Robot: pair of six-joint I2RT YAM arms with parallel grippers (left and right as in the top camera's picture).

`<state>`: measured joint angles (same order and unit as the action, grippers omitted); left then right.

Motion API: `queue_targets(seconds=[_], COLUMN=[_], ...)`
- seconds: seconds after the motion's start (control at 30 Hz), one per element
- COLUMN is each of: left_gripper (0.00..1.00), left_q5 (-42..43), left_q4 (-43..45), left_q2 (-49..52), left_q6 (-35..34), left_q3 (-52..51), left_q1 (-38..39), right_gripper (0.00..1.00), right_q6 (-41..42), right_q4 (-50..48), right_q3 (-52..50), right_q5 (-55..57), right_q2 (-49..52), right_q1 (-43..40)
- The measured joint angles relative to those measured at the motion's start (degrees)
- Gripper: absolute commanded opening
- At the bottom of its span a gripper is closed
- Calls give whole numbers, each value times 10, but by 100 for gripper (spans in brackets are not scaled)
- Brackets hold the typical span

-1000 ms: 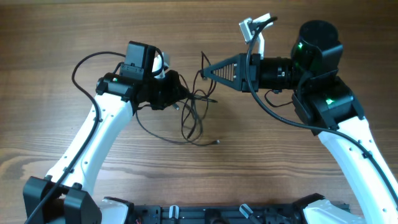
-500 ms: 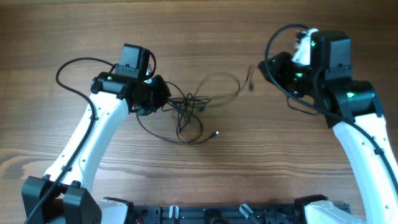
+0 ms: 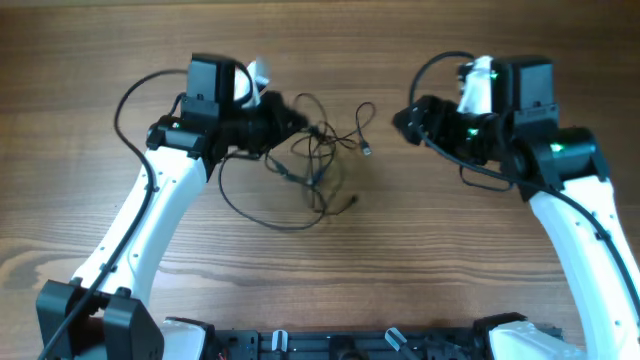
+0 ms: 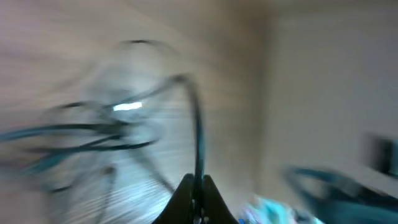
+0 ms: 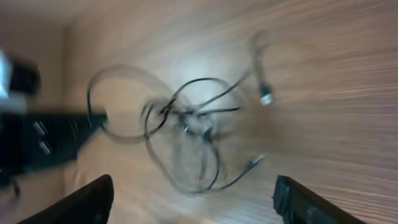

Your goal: Untangle cables

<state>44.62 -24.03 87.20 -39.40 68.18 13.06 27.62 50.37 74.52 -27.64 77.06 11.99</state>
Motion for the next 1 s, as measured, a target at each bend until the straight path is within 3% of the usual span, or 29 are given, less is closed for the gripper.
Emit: queue_targets(seconds=[0.13, 0.3, 0.57, 0.63, 0.67, 0.73, 0.77, 1.0], left_gripper=[4, 4, 4, 4, 4, 4, 4, 4], left_q5=[113, 156, 262, 271, 273, 274, 273, 278], left_q4=[95, 56, 239, 280, 298, 317, 320, 320], left_q2=[0, 1, 2, 2, 2, 2, 2, 2], left_q6=[-21, -60, -113, -137, -150, -171, -179, -208], left_q3=[1, 0, -2, -2, -2, -2, -2, -2], left_q1=[0, 1, 38, 38, 38, 37, 36, 34], right_gripper=[91, 94, 90, 82, 69, 8, 4, 4], right_q6=[-46, -54, -37, -37, -39, -45, -48, -48], right_q4=[4, -7, -44, -44, -45, -54, -59, -68], right_q3=[0, 0, 0, 0, 0, 0, 0, 0], right_q5=[-37, -38, -19, -18, -19, -18, -18, -22], right_q2=[34, 77, 171, 196, 207, 229, 236, 252], right_q1=[29, 60, 70, 70, 70, 70, 70, 70])
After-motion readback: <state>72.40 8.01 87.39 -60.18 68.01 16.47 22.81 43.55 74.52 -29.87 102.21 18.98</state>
